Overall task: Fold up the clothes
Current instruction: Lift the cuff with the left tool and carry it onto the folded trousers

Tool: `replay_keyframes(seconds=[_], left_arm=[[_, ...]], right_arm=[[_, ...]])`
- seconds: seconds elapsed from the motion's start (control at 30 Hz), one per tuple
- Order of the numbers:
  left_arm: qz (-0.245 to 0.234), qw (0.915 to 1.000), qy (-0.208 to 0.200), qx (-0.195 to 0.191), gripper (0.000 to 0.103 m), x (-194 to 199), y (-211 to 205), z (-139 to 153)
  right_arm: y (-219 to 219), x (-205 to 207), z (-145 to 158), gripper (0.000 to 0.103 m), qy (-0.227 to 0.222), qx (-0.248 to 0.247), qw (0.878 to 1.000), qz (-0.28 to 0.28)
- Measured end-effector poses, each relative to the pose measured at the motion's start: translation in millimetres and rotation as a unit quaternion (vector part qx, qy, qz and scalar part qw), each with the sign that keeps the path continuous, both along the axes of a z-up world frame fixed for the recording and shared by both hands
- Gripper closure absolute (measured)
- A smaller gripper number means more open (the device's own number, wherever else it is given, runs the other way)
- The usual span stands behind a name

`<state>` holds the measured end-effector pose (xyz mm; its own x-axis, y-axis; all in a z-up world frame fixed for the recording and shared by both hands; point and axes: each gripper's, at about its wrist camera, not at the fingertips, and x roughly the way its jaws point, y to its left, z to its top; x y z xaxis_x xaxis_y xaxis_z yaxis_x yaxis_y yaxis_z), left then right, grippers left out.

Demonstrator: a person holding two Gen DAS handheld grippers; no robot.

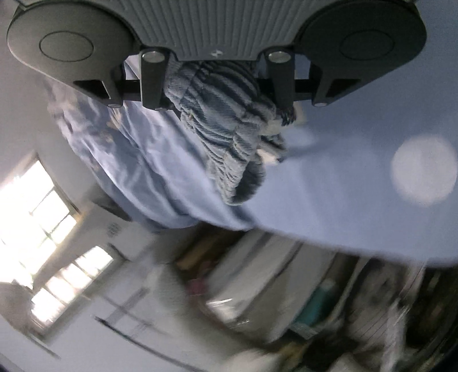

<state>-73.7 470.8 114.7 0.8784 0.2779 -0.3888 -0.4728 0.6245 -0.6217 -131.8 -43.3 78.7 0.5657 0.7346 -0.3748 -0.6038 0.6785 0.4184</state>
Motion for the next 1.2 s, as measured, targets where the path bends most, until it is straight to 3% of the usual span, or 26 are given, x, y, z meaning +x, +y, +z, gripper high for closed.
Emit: replay_keyframes(seconds=[0.17, 0.33, 0.43, 0.57, 0.77, 0.93, 1.0, 1.07, 1.13, 1.2], left_arm=[[-0.064, 0.9923, -0.007, 0.106, 0.068, 31.6, -69.7, 50.4], [-0.138, 0.9728, -0.001, 0.186, 0.069, 69.6, -163.0, 71.2], [-0.177, 0.9656, 0.012, 0.190, 0.070, 97.8, -217.0, 65.0], [-0.210, 0.9561, 0.065, 0.194, 0.071, 132.6, -285.5, 32.3], [-0.228, 0.9239, 0.131, 0.278, 0.072, 154.7, -382.4, -21.5], [-0.199, 0.9043, 0.161, 0.342, 0.070, 170.2, -431.6, -34.7], [-0.201, 0.8896, 0.185, 0.366, 0.061, 179.5, -451.0, -46.1], [-0.236, 0.8651, 0.204, 0.393, 0.051, 184.3, -470.4, -60.2], [-0.277, 0.8533, 0.189, 0.399, 0.037, 179.9, -482.9, -66.1], [-0.291, 0.8451, 0.177, 0.412, 0.031, 173.6, -490.7, -64.6]], right_arm=[[-25.2, -0.4, 12.5, 0.056, -0.009, 0.014, 1.000, -0.017], [-60.5, -3.3, 29.6, 0.056, -0.023, 0.007, 0.999, -0.031], [-85.3, -4.1, 40.4, 0.055, -0.039, -0.003, 0.999, -0.028], [-117.2, -0.3, 46.0, 0.049, -0.057, -0.001, 0.998, -0.025], [-156.1, 12.5, 41.1, 0.049, -0.049, 0.050, 0.996, -0.058], [-180.0, 25.7, 43.8, 0.049, -0.036, 0.071, 0.993, -0.082], [-189.5, 29.0, 44.4, 0.049, -0.036, 0.077, 0.992, -0.090], [-195.0, 33.9, 44.8, 0.049, -0.042, 0.070, 0.991, -0.102], [-201.5, 39.4, 45.1, 0.049, -0.044, 0.064, 0.990, -0.118], [-208.7, 43.8, 46.5, 0.049, -0.044, 0.069, 0.988, -0.129]])
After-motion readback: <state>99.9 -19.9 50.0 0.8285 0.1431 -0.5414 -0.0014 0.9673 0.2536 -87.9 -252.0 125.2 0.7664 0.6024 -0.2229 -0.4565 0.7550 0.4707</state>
